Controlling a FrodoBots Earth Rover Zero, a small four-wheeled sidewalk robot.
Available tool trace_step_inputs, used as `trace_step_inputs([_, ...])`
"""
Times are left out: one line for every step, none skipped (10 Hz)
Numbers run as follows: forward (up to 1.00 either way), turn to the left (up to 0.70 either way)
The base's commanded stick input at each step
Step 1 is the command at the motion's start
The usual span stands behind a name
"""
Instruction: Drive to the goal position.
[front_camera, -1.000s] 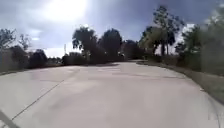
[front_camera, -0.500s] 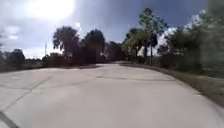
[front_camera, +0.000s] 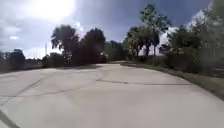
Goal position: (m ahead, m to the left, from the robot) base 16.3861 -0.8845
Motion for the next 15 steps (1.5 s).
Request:
trace_step_inputs([0.85, -0.03])
trace_step_inputs([0.85, -0.24])
trace_step_inputs([0.85, -0.34])
trace_step_inputs([0.85, -0.34])
trace_step_inputs([0.85, -0.34])
trace_step_inputs([0.85, -0.34])
trace_step_inputs([0.85, -0.34])
trace_step_inputs([0.85, -0.24])
trace_step_inputs([0.85, -0.07])
trace_step_inputs([0.85, 0.0])
trace_step_inputs([0.85, 0.0])
trace_step_inputs([0.85, 0.0])
trace_step_inputs([0.85, 0.0])
trace_step_inputs([0.85, 0.0])
trace_step_inputs([0.85, 0.0])
